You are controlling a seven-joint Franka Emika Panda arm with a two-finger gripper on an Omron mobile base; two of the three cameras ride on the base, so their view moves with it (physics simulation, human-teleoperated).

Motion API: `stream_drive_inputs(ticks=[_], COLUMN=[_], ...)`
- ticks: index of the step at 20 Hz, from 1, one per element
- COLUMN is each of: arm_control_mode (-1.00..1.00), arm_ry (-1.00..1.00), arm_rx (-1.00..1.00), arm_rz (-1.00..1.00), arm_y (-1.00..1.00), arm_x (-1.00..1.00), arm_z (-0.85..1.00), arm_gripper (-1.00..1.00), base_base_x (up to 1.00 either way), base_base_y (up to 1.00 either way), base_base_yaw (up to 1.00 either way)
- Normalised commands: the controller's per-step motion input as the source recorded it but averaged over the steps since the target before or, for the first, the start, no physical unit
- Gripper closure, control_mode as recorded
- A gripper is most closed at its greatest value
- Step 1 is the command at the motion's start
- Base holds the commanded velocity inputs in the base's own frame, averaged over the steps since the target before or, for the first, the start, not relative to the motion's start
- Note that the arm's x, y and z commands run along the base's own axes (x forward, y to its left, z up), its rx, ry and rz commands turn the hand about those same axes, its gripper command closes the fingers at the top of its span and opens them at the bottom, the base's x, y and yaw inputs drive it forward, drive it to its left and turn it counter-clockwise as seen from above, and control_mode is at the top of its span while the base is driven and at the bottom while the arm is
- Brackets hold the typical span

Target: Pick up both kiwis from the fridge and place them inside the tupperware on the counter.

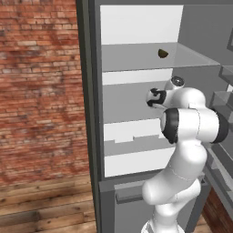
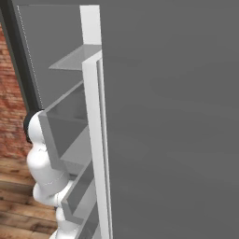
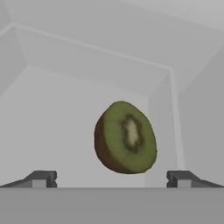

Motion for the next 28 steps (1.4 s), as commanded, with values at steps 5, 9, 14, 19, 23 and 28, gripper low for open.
stream_drive_inputs(ticks=[5, 9, 14, 19, 23, 28], arm_control_mode=[-1.0, -1.0, -1.0, -1.0, -1.0, -1.0], arm_ry=[0.0, -0.01, -0.03, -0.01, 0.0, 0.0], arm_rx=[0.0, 0.0, 0.0, 0.0, 0.0, 0.0], arm_rz=[0.0, 0.0, 0.0, 0.0, 0.0, 0.0], arm_y=[0.0, 0.0, 0.0, 0.0, -0.01, -0.01], arm_x=[0.15, 0.16, 0.15, 0.14, 0.09, 0.0], arm_z=[-0.07, -0.04, 0.0, -0.02, -0.13, -0.28], arm_gripper=[-1.0, -1.0, -1.0, -1.0, -1.0, 1.0], base_base_x=[0.0, 0.0, 0.0, 0.0, 0.0, 0.0], base_base_y=[0.0, 0.0, 0.0, 0.0, 0.0, 0.0], base_base_yaw=[0.0, 0.0, 0.0, 0.0, 0.0, 0.0])
